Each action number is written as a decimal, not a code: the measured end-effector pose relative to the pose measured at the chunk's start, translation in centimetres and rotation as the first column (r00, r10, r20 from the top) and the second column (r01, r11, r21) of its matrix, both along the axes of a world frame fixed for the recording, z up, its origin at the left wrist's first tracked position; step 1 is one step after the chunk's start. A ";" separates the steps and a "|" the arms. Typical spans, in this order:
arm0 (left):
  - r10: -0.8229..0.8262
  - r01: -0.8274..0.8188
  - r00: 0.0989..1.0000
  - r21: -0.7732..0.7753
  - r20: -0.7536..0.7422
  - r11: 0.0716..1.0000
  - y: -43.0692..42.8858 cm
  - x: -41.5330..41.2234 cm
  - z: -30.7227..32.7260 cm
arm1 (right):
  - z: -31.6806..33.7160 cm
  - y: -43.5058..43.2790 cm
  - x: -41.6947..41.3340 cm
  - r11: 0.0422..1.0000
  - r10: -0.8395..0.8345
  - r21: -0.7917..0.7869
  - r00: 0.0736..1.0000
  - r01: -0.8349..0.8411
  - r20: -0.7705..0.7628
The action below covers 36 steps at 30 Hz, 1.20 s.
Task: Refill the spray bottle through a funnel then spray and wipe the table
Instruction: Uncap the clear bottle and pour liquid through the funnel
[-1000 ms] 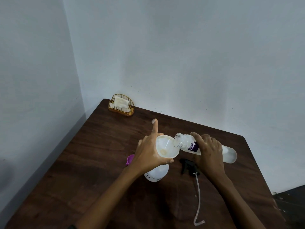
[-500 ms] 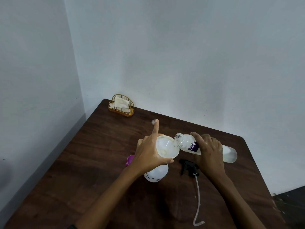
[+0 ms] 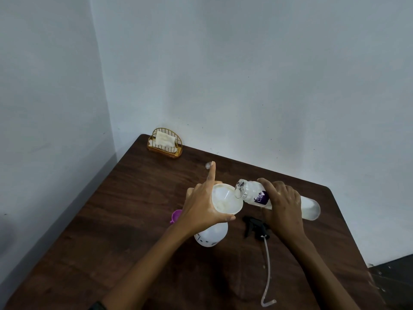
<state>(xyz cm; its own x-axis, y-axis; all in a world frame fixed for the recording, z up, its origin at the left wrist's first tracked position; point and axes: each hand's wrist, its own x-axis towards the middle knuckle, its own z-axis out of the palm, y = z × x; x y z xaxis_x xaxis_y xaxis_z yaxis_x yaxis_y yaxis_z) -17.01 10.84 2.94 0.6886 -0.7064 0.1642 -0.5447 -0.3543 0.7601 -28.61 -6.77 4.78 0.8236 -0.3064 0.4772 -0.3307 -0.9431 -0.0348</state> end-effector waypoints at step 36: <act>0.013 -0.014 0.999 -0.009 -0.049 1.000 -0.1 -0.2 0.9 | -0.2 0.2 0.0 1.000 0.009 0.012 1.000 -0.009 -0.007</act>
<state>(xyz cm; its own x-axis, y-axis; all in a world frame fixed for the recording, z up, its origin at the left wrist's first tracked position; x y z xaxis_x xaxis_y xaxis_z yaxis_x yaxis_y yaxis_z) -17.22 10.75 3.80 0.7052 -0.6956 0.1370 -0.5022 -0.3537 0.7891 -28.58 -6.57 4.53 0.8298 -0.3048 0.4674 -0.3226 -0.9455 -0.0440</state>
